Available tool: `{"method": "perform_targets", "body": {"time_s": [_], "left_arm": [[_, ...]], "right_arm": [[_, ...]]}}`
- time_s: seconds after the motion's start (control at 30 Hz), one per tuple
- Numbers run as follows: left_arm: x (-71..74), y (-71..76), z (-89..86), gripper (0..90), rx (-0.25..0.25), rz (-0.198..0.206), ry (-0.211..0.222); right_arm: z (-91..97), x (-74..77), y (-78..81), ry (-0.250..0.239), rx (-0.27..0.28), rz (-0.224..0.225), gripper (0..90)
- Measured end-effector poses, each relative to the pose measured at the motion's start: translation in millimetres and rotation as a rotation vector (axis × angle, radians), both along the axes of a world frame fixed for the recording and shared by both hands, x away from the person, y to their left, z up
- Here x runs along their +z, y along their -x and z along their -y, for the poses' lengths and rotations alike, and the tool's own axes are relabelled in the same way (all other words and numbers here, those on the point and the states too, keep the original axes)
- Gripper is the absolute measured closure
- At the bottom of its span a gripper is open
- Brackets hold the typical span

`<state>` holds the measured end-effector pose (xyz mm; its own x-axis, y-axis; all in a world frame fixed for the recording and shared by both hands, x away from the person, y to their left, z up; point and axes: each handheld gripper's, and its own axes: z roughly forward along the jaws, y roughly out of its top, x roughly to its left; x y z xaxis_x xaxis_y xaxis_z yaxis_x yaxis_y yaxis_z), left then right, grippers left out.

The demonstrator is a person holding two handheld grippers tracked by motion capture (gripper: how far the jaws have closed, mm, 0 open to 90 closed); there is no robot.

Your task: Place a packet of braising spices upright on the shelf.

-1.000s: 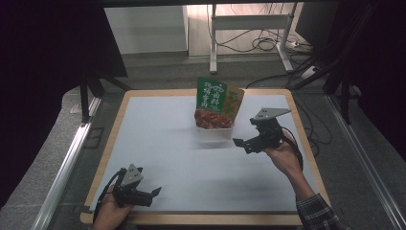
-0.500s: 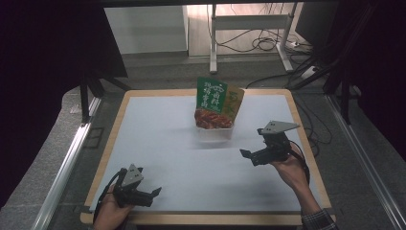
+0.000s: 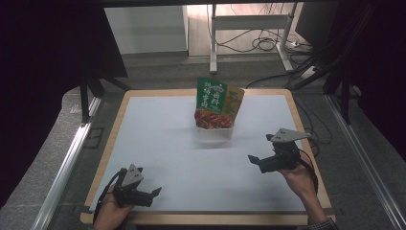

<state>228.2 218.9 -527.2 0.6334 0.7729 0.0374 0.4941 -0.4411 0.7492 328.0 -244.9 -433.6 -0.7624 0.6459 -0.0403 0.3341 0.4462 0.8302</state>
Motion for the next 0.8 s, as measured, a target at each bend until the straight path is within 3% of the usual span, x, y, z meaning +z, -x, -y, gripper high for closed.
{"method": "perform_targets", "body": {"time_s": [0.3, 0.8], "left_arm": [[-0.1, 0.1, 0.4, 2.6, 0.005, 0.0, 0.0], [-0.2, 0.0, 0.8, 2.7, 0.005, 0.001, -0.004]], "right_arm": [[17.6, -12.8, 13.1, -0.003, -0.038, -0.021, 0.0], [44.6, -33.1, 28.8, 0.005, -0.102, -0.021, 0.0]]}}
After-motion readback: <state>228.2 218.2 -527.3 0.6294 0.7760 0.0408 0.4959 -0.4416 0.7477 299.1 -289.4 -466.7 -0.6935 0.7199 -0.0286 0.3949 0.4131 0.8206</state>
